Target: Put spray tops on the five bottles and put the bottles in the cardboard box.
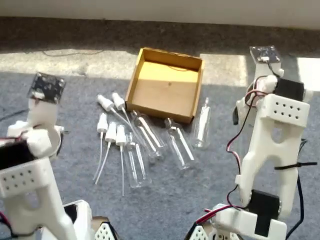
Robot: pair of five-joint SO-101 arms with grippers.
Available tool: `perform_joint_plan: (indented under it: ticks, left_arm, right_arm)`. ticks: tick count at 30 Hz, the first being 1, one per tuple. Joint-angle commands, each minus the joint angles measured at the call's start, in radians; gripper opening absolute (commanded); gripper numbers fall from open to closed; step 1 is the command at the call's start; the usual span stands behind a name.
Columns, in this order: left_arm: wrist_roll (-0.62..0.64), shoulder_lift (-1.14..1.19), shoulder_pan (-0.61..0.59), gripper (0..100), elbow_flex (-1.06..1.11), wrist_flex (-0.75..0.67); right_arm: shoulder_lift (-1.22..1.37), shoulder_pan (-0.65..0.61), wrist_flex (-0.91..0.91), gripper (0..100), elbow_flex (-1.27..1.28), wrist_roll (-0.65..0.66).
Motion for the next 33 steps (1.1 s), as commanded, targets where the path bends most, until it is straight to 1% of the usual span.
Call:
perform_joint_plan:
  ticks: [1,4,8,14,19,25,31,33]
  left_arm:
    - [0.048,0.274,0.105,13,-0.200,0.017]
    - [0.072,0.421,0.189,12,-0.248,-0.026]
    - [0.157,0.591,0.234,13,-0.282,-0.123]
    - [0.242,0.800,0.269,13,-0.289,-0.313]
    - [0.281,0.917,0.303,13,-0.289,-0.411]
    - [0.290,0.937,0.309,13,-0.289,-0.430]
    - [0.292,0.935,0.311,13,-0.315,-0.422]
    - [0.315,0.932,0.306,14,-0.343,-0.400]
  right_arm:
    - [-0.116,-0.056,-0.137,0.4,0.160,-0.014]
    - [-0.182,-0.108,-0.240,0.4,0.283,-0.072]
    - [-0.278,-0.168,-0.314,0.4,0.386,-0.117]
    - [-0.423,-0.220,-0.344,0.4,0.449,-0.118]
    - [-0.501,-0.259,-0.343,0.4,0.515,-0.112]
    - [-0.526,-0.306,-0.344,0.4,0.544,-0.112]
    - [-0.522,-0.308,-0.344,0.4,0.544,-0.112]
    - [-0.522,-0.308,-0.344,0.4,0.544,-0.112]
